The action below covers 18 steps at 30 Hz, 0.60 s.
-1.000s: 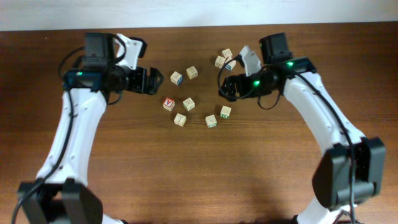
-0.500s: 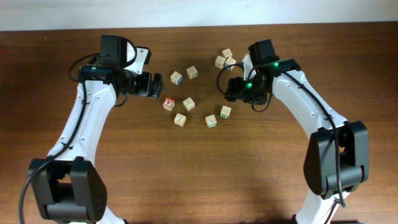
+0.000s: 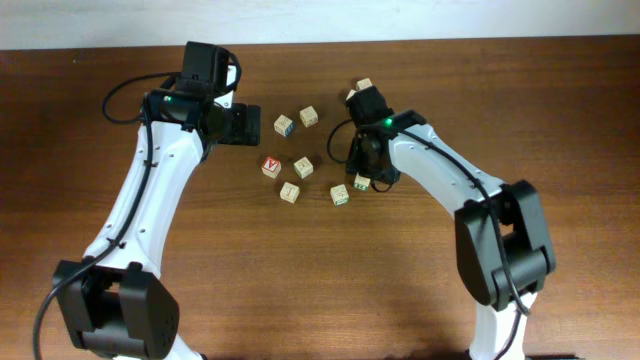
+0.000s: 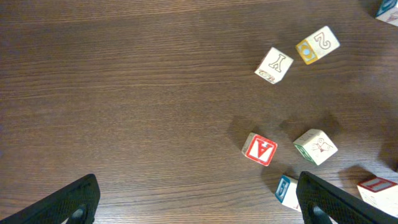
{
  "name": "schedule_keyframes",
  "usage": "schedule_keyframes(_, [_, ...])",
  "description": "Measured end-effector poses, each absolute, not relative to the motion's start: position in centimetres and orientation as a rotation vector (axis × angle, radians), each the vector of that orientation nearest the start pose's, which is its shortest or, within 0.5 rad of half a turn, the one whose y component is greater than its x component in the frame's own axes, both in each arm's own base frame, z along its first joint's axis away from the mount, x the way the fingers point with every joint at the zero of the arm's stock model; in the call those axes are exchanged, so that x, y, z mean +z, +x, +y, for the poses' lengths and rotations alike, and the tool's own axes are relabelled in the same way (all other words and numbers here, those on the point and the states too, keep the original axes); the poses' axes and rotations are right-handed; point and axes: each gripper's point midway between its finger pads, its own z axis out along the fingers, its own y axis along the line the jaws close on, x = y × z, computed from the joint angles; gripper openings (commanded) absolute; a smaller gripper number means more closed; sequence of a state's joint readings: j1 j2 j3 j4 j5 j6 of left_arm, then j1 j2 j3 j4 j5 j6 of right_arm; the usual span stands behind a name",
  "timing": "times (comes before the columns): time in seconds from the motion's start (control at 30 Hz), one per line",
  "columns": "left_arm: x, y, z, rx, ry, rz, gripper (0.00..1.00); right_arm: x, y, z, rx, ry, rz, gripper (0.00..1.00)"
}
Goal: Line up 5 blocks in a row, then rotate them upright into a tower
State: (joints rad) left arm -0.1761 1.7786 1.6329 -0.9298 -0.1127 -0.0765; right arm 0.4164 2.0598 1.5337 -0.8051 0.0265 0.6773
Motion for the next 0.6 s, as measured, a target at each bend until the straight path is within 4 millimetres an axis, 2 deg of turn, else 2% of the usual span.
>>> schedule_keyframes(0.23, [18.0, 43.9, -5.5, 0.081, 0.087, 2.635, 0.99, 2.2, 40.6, 18.0, 0.124, 0.316, 2.921, 0.36])
schedule_keyframes(0.6, [18.0, 43.8, -5.5, 0.081, 0.087, 2.635, 0.99, 1.9, 38.6, 17.1, 0.054, 0.267, 3.005, 0.33])
